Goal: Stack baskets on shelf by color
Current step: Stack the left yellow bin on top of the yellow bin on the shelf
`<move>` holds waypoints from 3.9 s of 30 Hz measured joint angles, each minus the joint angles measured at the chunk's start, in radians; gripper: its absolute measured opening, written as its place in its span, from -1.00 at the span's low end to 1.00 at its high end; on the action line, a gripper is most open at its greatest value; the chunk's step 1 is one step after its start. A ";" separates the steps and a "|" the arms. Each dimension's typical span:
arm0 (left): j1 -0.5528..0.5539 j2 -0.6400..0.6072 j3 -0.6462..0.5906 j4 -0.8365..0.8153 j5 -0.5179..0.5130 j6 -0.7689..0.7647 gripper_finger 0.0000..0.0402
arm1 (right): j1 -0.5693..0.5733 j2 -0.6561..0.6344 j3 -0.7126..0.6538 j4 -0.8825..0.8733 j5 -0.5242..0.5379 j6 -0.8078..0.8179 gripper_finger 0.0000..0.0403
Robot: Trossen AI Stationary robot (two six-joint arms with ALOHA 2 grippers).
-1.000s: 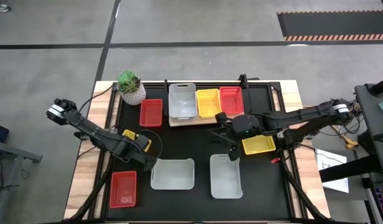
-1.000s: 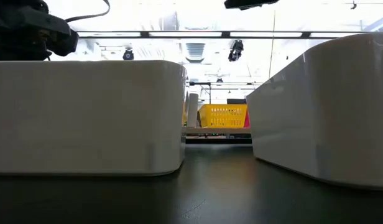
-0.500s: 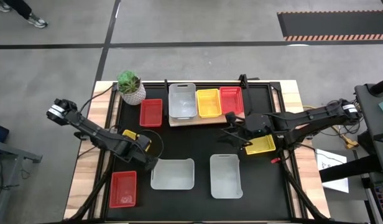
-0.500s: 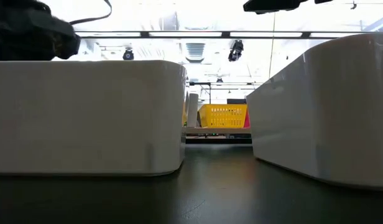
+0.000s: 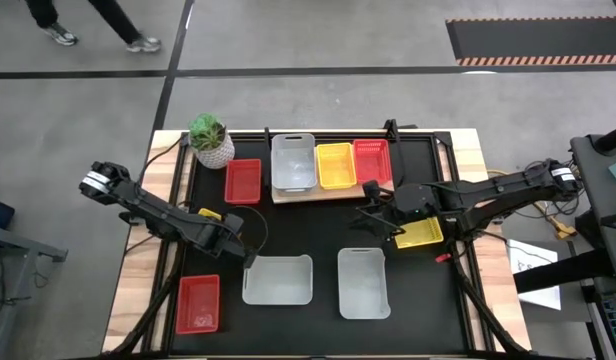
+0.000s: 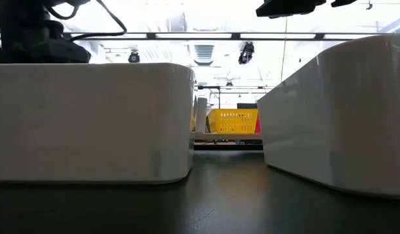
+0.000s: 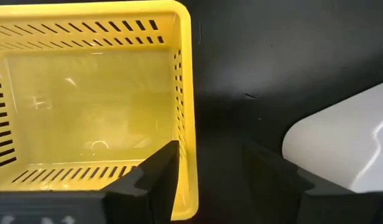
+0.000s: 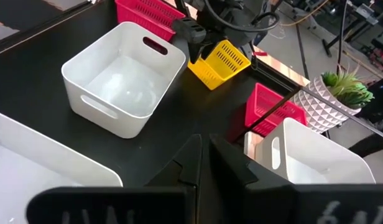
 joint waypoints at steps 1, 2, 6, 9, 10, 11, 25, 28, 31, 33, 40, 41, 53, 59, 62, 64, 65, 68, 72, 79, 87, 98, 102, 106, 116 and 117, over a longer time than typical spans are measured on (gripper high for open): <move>0.000 0.000 -0.002 0.000 -0.010 0.000 -0.20 | 0.000 0.000 0.000 -0.001 0.000 0.000 -0.89; 0.000 0.000 -0.004 -0.003 -0.020 0.001 -0.20 | 0.000 0.000 0.000 -0.001 0.000 0.001 -0.89; 0.009 0.013 -0.032 -0.006 -0.036 0.017 -0.21 | 0.000 0.000 0.000 -0.002 0.000 0.012 -0.89; 0.014 0.025 -0.056 -0.002 -0.036 0.024 -0.32 | 0.000 0.000 0.000 -0.003 0.000 0.013 -0.89; 0.014 0.030 -0.062 0.000 -0.033 0.029 -0.39 | 0.000 0.000 0.000 -0.005 0.000 0.015 -0.89; 0.014 0.035 -0.064 0.000 -0.029 0.039 -0.47 | 0.000 0.000 0.000 -0.009 0.000 0.018 -0.89; -0.004 0.103 0.220 -0.314 -0.025 0.253 -1.00 | -0.006 -0.040 -0.115 0.060 -0.013 0.020 -0.89; -0.026 0.143 0.380 -0.435 -0.026 0.401 -1.00 | -0.033 -0.072 -0.184 0.192 -0.056 -0.018 -0.89; -0.050 0.195 0.551 -0.496 -0.060 0.546 -1.00 | -0.080 -0.123 -0.257 0.267 -0.090 -0.023 -0.89; -0.053 0.237 0.671 -0.519 -0.093 0.590 -1.00 | -0.112 -0.171 -0.302 0.298 -0.115 0.009 -0.89; -0.051 0.404 1.034 -0.525 -0.249 0.815 -1.00 | -0.154 -0.375 -0.432 0.349 -0.158 -0.014 -0.89; -0.048 0.426 1.079 -0.522 -0.263 0.857 -1.00 | -0.159 -0.401 -0.441 0.350 -0.158 -0.014 -0.89; 0.111 0.620 1.420 -0.403 -0.301 1.250 -1.00 | -0.166 -0.585 -0.446 0.094 -0.167 0.129 -0.89; 0.235 0.637 1.425 -0.334 -0.240 1.361 -1.00 | -0.166 -0.654 -0.427 -0.023 -0.167 0.185 -0.89; 0.297 0.637 1.425 -0.295 -0.203 1.428 -1.00 | -0.166 -0.687 -0.426 -0.037 -0.167 0.187 -0.89; 0.339 0.637 1.418 -0.241 -0.160 1.475 -1.00 | -0.166 -0.702 -0.426 -0.036 -0.167 0.187 -0.89; 0.360 0.637 1.412 -0.212 -0.138 1.497 -1.00 | -0.166 -0.709 -0.426 -0.036 -0.167 0.191 -0.89; 0.422 0.637 1.378 -0.117 -0.072 1.567 -1.00 | -0.166 -0.716 -0.426 -0.035 -0.167 0.194 -0.89; 0.501 0.637 1.305 -0.020 0.031 1.592 -1.00 | -0.166 -0.709 -0.426 -0.028 -0.166 0.193 -0.89; 0.575 0.638 1.166 0.062 0.050 1.589 -1.00 | -0.166 -0.706 -0.426 -0.007 -0.166 0.194 -0.89; 0.603 0.636 1.076 0.147 0.050 1.538 -1.00 | -0.166 -0.706 -0.426 -0.002 -0.165 0.194 -0.89; 0.605 0.642 1.030 0.188 0.026 1.539 -1.00 | -0.166 -0.706 -0.426 -0.002 -0.165 0.205 -0.89; 0.605 0.645 1.030 0.190 0.006 1.546 -1.00 | -0.166 -0.706 -0.426 -0.002 -0.165 0.210 -0.89; 0.605 0.653 1.030 0.197 0.003 1.566 -1.00 | -0.166 -0.706 -0.426 -0.002 -0.165 0.212 -0.89; 0.605 0.653 1.028 0.220 -0.004 1.591 -1.00 | -0.166 -0.706 -0.427 -0.002 -0.165 0.222 -0.89; 0.605 0.653 1.025 0.221 -0.004 1.591 -1.00 | -0.166 -0.706 -0.427 -0.003 -0.165 0.222 -0.89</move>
